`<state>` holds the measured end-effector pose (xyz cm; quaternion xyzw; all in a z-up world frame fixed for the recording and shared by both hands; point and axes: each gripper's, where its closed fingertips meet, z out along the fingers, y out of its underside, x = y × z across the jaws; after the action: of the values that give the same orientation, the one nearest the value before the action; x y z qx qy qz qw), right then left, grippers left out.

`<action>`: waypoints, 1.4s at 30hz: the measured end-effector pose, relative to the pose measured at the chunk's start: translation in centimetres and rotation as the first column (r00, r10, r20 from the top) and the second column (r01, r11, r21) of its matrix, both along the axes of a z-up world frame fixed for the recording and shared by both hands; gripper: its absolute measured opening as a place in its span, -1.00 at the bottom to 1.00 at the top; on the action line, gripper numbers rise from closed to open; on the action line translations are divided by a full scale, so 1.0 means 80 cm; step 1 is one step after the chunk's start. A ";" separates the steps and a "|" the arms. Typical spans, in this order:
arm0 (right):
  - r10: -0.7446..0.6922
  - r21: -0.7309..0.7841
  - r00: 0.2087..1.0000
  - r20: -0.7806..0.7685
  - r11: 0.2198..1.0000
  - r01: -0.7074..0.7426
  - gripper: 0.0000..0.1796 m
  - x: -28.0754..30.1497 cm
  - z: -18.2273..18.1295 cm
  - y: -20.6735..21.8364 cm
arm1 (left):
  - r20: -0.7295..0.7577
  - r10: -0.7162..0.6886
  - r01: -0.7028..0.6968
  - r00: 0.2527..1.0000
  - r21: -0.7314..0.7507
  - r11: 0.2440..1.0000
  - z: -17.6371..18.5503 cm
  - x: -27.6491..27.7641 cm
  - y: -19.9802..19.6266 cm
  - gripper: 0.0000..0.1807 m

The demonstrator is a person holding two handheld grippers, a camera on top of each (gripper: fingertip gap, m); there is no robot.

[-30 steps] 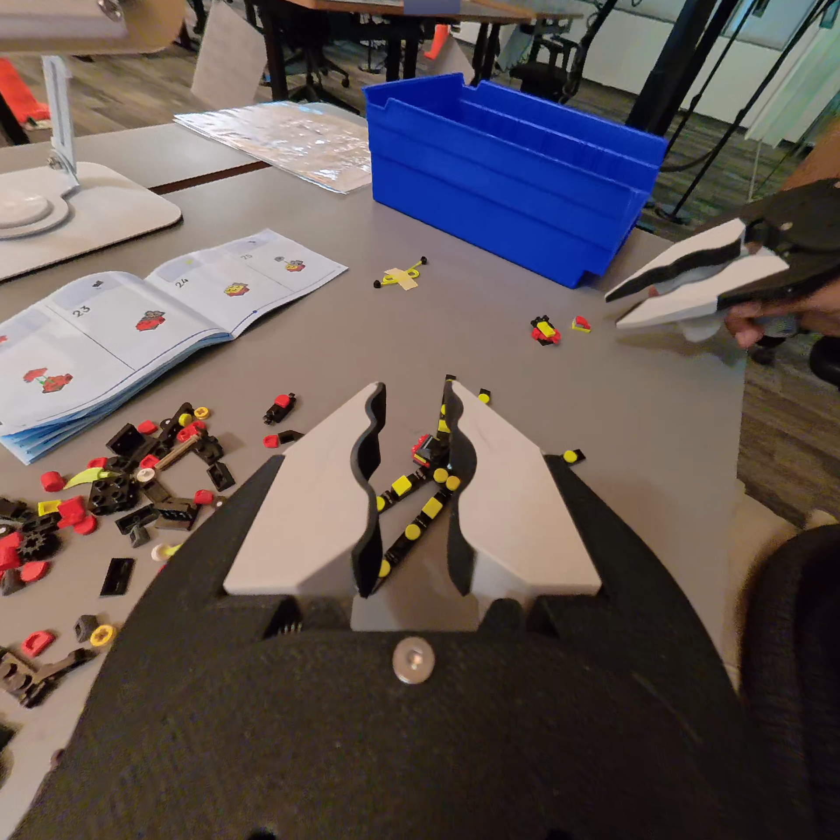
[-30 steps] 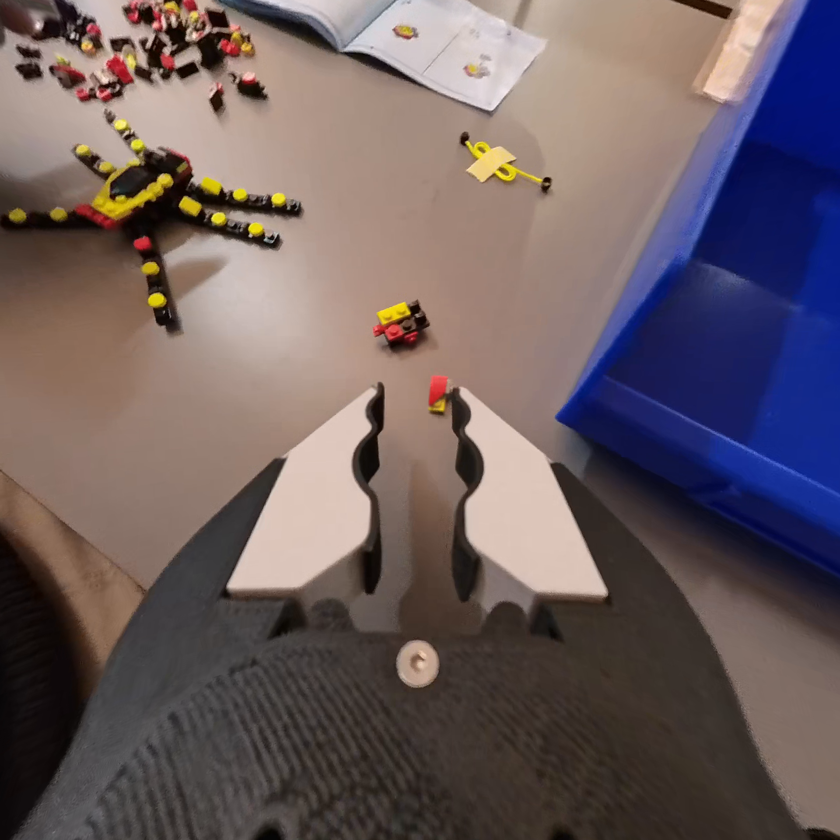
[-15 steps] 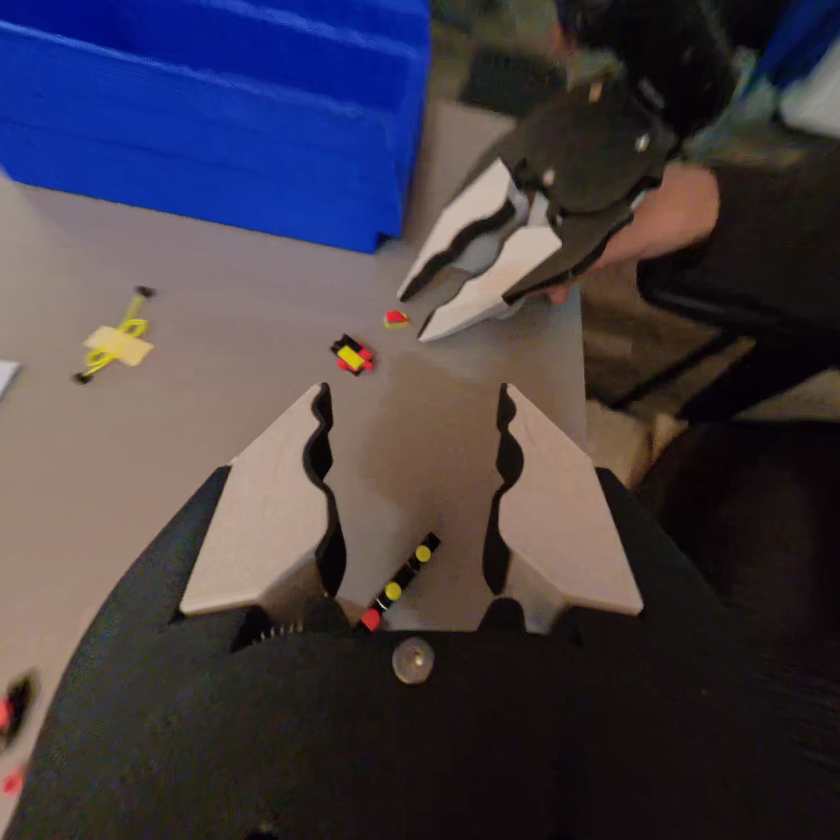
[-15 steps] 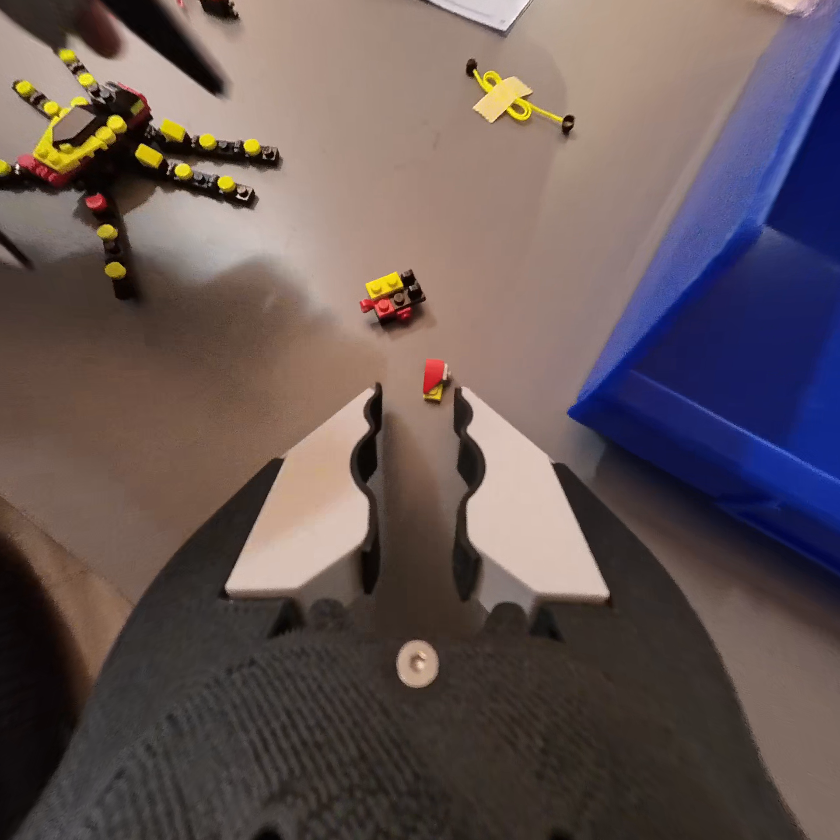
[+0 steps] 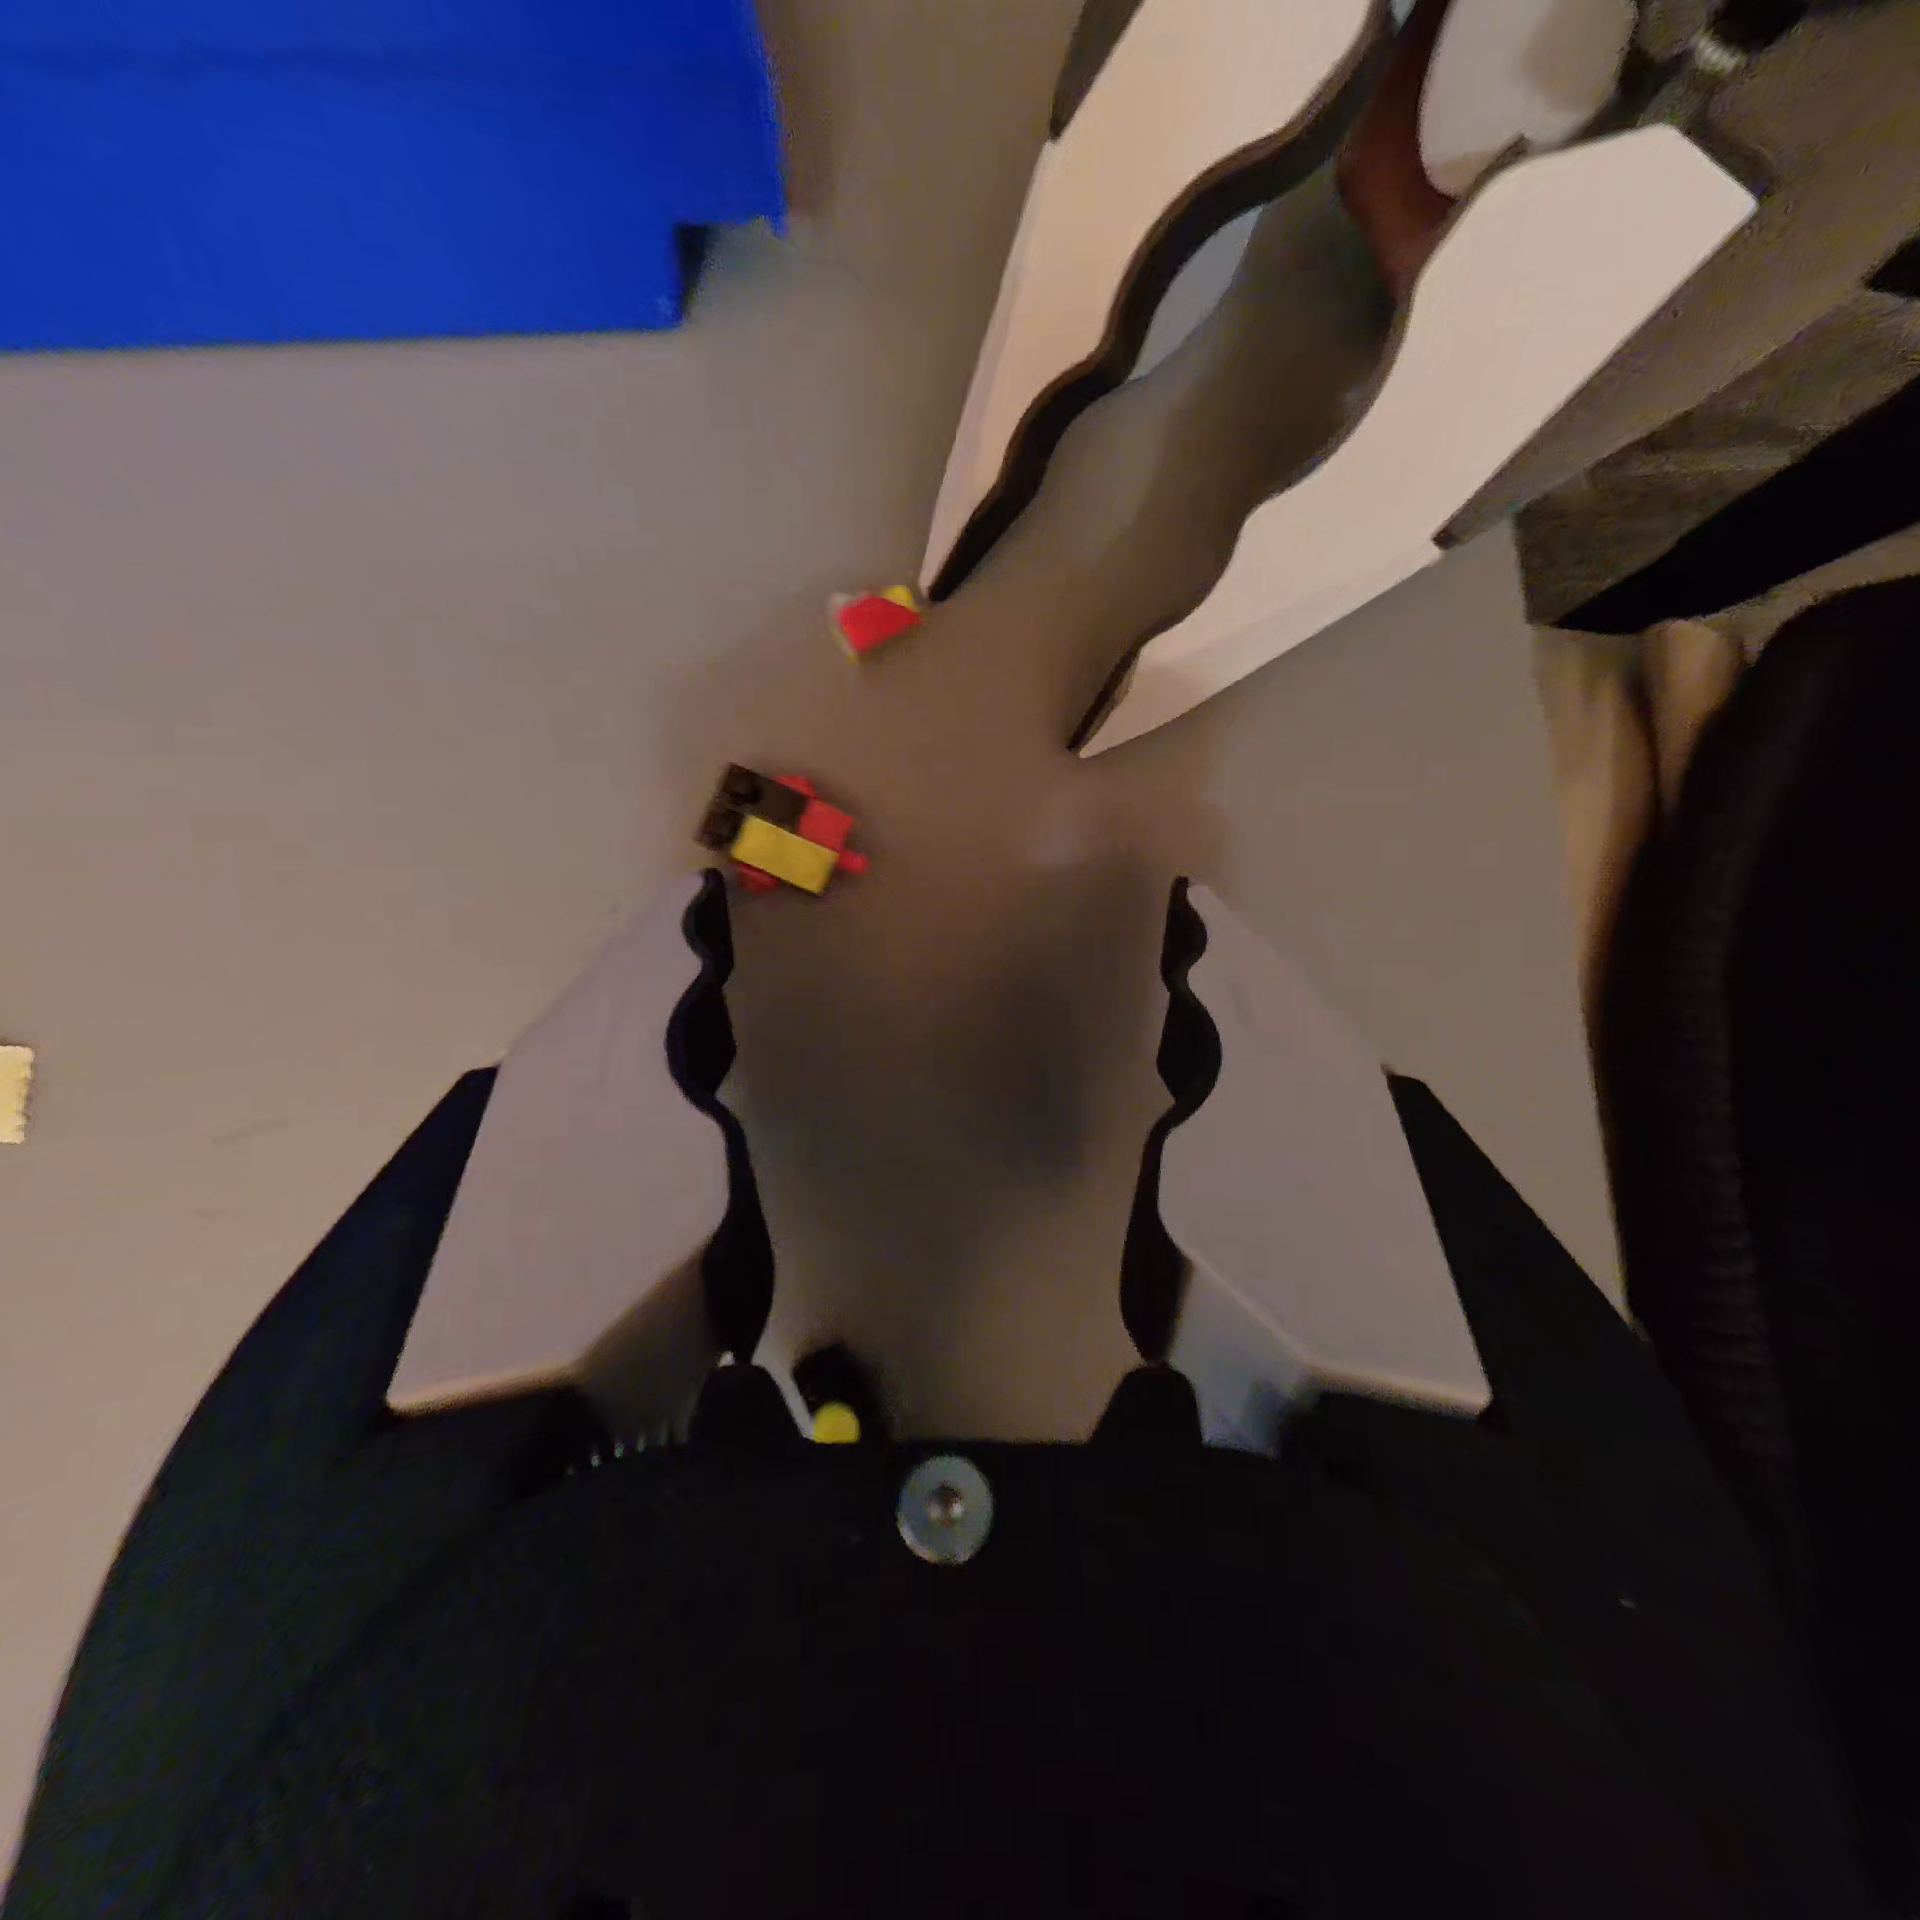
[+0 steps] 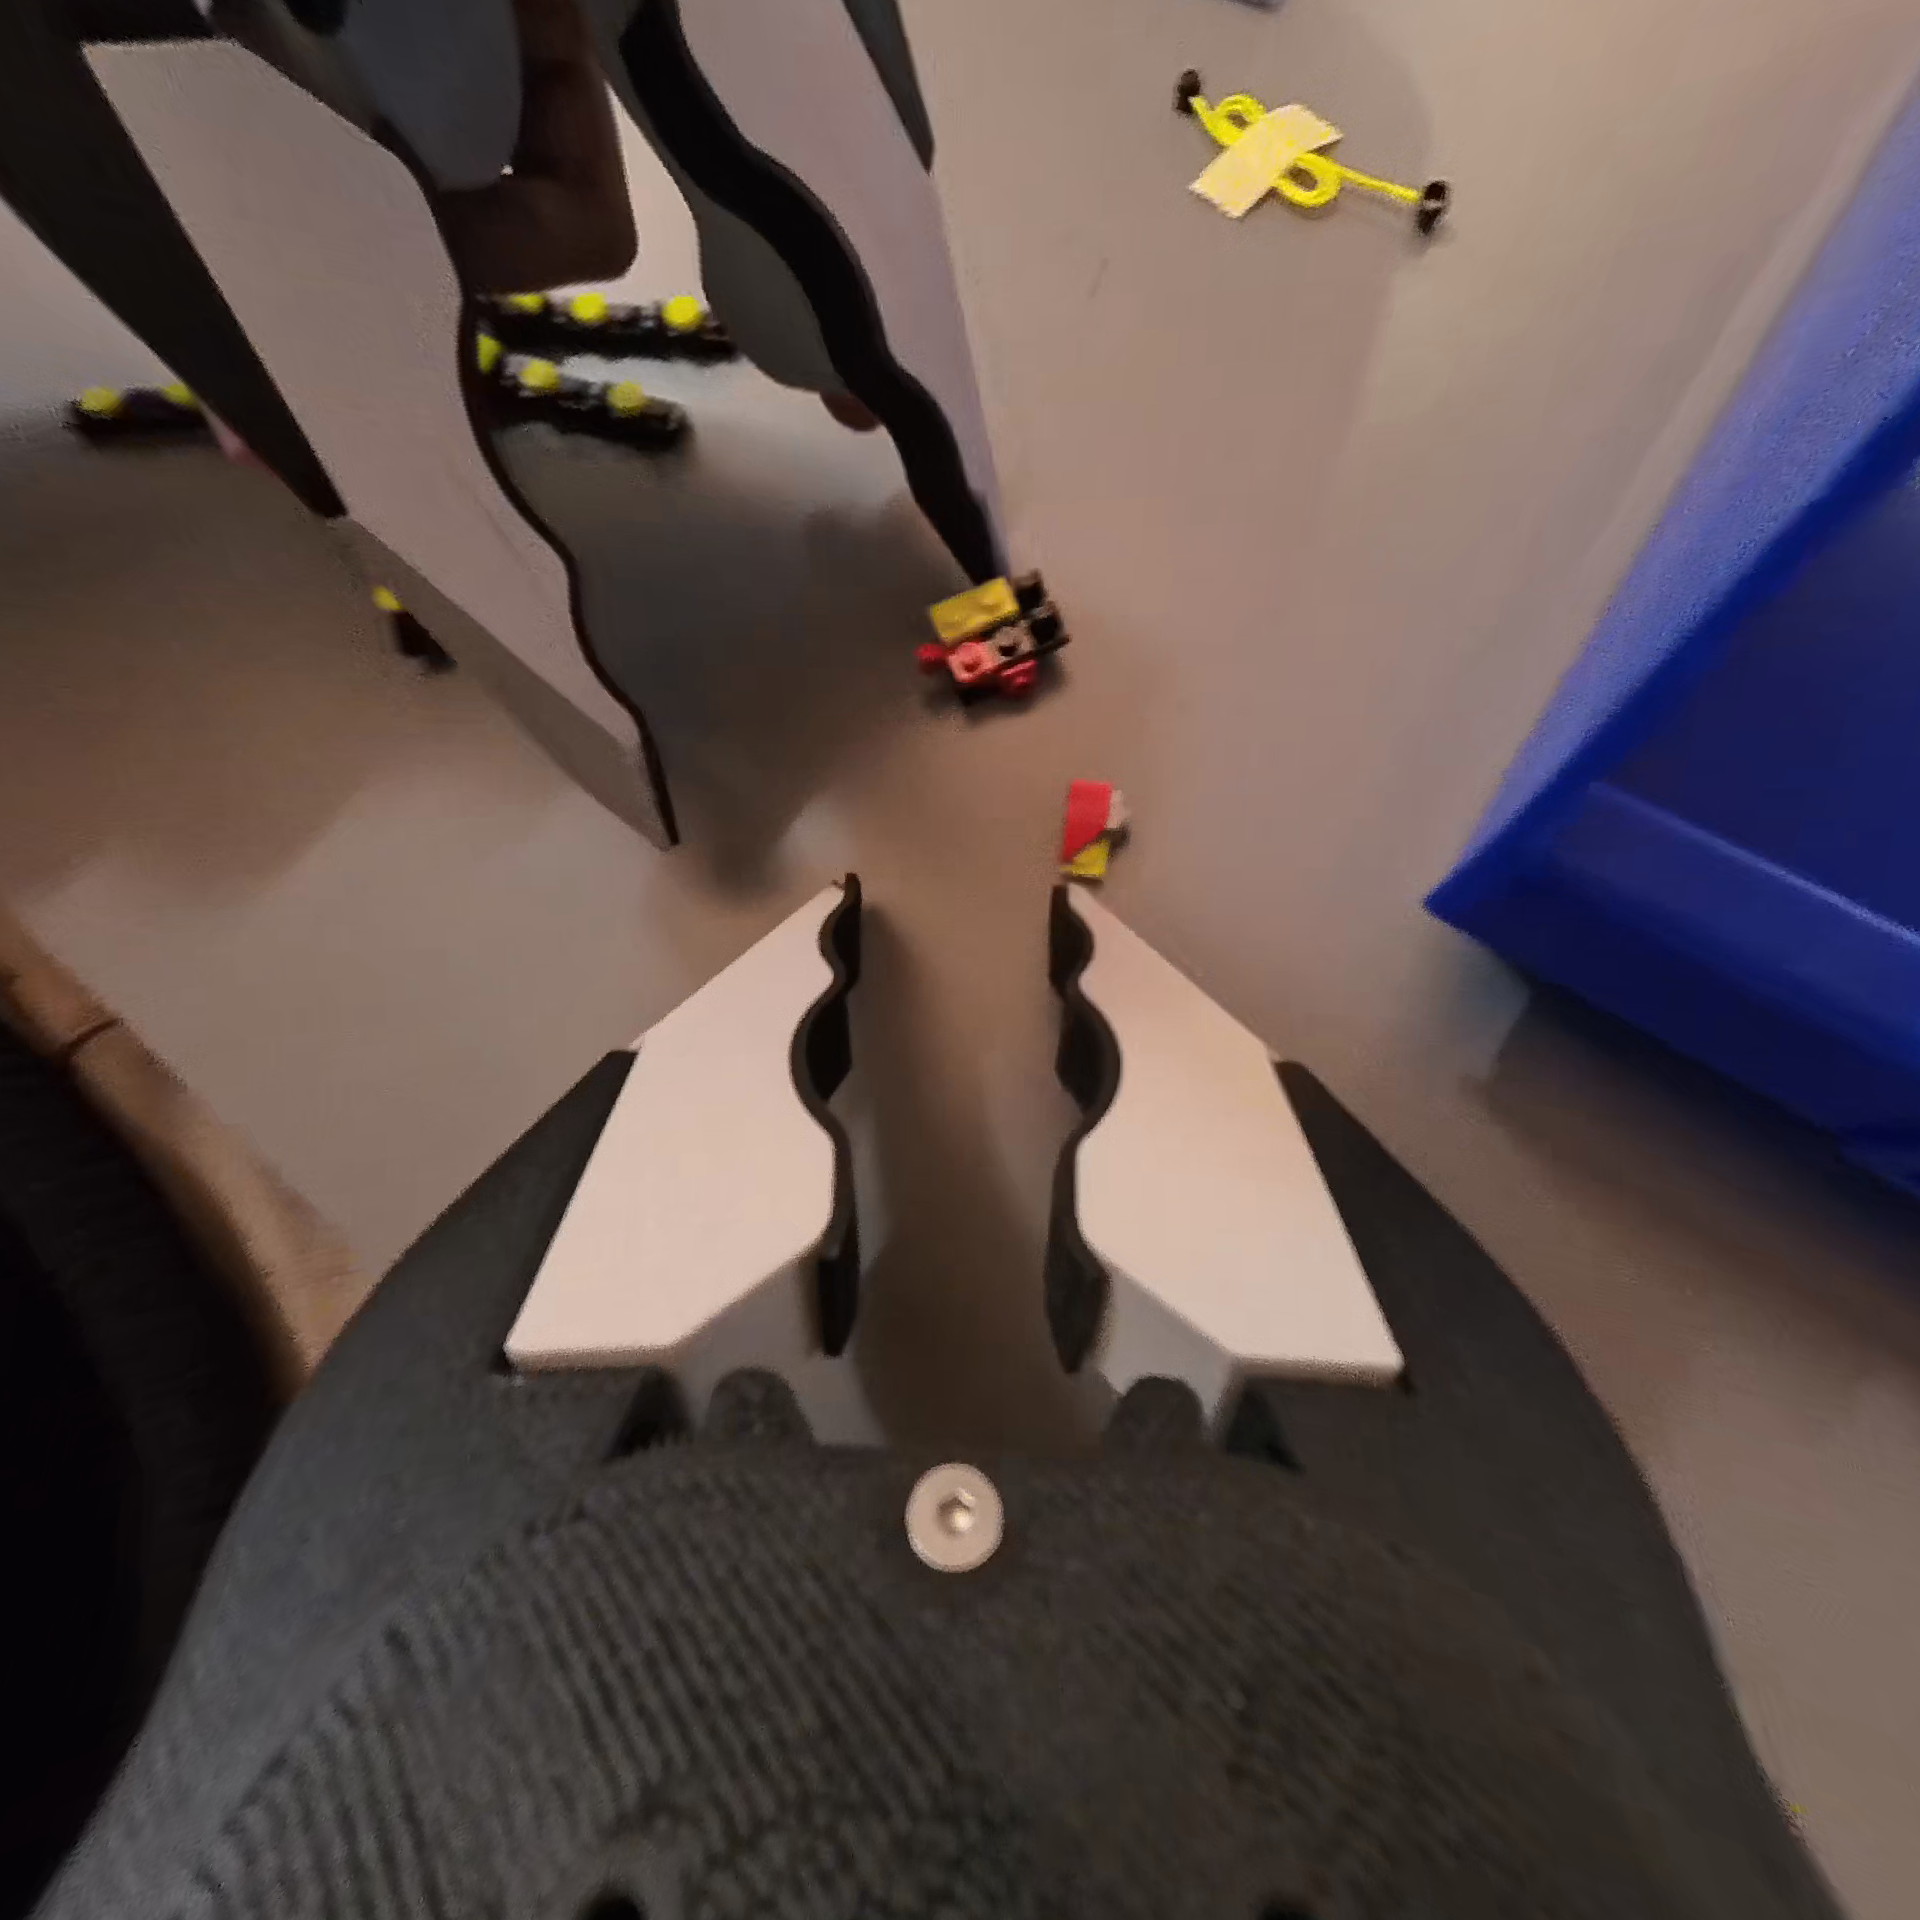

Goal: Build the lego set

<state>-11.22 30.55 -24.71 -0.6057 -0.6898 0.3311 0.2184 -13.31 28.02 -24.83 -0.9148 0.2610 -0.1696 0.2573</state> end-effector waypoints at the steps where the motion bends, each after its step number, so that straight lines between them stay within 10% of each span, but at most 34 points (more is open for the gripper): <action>1: 0.019 -0.019 1.000 0.002 1.000 -0.019 -0.63 0.002 0.000 -0.007 | 0.018 -0.024 0.024 1.000 -0.012 1.000 0.001 0.006 -0.010 -0.13; 42: -0.112 -0.056 0.990 -0.081 0.993 0.107 -0.91 -0.032 0.022 0.017 | -0.043 0.102 -0.097 0.994 0.092 0.991 0.000 -0.029 0.017 -0.82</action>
<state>-13.80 31.89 -22.91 -0.6337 -0.6369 0.3615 0.2492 -15.64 29.36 -24.84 -0.9179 0.2285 -0.1230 0.3002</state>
